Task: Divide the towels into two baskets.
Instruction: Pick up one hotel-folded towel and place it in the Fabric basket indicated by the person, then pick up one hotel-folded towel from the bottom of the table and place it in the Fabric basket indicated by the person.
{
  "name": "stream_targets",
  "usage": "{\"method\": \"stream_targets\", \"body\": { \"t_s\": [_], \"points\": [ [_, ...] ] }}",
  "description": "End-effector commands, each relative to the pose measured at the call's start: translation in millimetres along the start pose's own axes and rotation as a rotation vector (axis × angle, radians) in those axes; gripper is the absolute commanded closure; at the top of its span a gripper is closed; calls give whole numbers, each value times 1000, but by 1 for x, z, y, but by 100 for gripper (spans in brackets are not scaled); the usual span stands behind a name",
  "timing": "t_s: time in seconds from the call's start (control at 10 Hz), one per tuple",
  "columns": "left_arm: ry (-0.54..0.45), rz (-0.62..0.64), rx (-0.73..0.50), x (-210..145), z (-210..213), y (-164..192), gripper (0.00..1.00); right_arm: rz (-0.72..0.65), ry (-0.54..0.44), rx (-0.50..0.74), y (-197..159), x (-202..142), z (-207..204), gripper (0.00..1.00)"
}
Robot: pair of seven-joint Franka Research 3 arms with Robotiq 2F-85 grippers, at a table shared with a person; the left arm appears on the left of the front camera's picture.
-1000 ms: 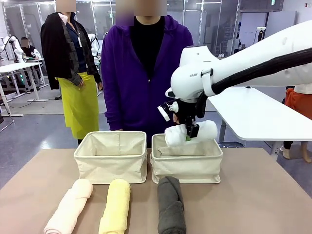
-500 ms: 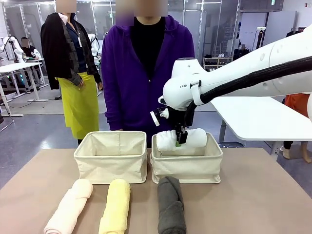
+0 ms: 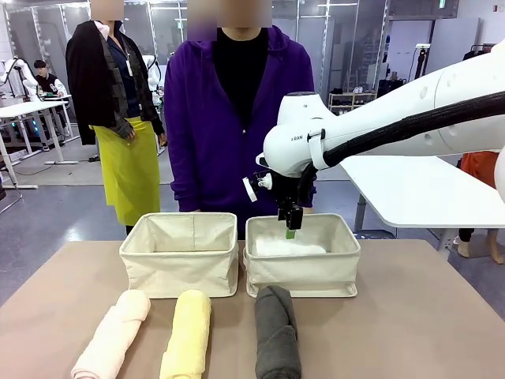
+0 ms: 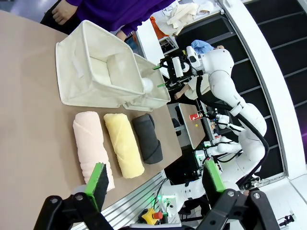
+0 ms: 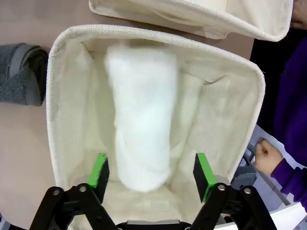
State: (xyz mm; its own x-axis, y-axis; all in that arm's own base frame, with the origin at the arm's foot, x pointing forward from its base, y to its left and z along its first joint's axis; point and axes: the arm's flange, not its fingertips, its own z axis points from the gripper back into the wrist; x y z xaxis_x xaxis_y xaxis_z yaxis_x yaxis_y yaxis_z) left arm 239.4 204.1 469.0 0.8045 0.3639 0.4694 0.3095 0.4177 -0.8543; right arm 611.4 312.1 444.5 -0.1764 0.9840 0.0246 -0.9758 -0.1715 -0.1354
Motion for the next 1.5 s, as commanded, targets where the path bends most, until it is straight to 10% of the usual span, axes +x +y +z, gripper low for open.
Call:
{"method": "stream_targets", "body": {
  "t_s": [0.0, 1.4],
  "points": [
    [-7, -22, -21, 0, 3, 0, 0, -20, 19, -12, 4, -2, 0, 0],
    [-7, -22, -21, 0, 3, 0, 0, -17, -5, 0, 0, -2, -1, 0]
  ]
}}
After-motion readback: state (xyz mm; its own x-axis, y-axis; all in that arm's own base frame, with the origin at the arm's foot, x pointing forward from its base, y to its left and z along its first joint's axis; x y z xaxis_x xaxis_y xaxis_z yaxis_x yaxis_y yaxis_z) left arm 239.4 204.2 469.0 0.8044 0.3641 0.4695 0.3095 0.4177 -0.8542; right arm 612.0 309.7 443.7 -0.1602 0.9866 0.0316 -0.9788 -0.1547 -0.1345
